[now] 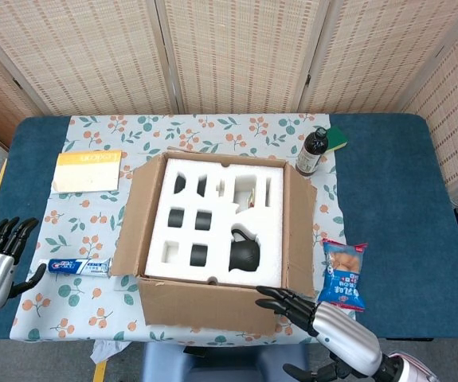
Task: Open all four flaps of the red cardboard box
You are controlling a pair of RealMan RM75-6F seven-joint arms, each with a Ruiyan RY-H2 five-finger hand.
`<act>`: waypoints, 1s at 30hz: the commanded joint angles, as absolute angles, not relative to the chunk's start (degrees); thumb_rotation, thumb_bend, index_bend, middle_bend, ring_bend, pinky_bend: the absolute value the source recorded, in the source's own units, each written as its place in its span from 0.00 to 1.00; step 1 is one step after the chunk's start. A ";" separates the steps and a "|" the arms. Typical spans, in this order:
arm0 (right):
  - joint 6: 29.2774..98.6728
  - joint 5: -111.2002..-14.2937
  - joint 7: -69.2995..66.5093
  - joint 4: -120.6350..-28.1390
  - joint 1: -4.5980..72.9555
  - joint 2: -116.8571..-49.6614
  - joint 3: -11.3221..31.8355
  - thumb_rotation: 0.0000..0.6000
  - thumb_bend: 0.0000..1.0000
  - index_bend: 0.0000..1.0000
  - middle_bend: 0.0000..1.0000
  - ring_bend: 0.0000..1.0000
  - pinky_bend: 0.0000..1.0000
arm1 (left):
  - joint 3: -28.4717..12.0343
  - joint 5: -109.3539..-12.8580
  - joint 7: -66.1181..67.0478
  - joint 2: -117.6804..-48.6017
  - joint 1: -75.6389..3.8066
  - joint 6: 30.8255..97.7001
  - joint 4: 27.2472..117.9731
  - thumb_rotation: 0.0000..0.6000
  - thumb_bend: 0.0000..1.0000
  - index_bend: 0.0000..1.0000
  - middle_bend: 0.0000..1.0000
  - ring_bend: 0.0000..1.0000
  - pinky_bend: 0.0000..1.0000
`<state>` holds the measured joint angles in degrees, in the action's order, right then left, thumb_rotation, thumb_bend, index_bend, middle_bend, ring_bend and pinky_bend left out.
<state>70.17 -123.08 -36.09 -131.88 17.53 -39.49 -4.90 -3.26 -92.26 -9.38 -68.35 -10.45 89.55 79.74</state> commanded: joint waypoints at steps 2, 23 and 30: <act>73.18 -117.31 -21.49 -126.51 15.43 -42.74 -1.10 1.00 0.40 0.00 0.00 0.00 0.18 | -3.11 -92.43 -8.95 -68.27 -10.44 89.53 80.03 1.00 0.40 0.00 0.13 0.02 0.00; 91.33 -98.18 0.39 -91.69 3.45 -67.24 3.96 1.00 0.40 0.00 0.00 0.00 0.00 | -2.22 -93.53 -2.83 -68.55 -10.32 89.27 81.68 1.00 0.40 0.00 0.13 0.02 0.00; 92.45 -98.37 -1.10 -91.88 2.96 -65.38 3.23 1.00 0.40 0.00 0.00 0.00 0.00 | -1.64 -94.83 0.39 -69.50 -10.16 89.81 82.42 1.00 0.40 0.00 0.13 0.02 0.00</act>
<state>92.64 -98.66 -0.83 -91.66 3.18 -65.61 3.43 -1.78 -94.54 0.01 -69.34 -10.27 89.55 82.30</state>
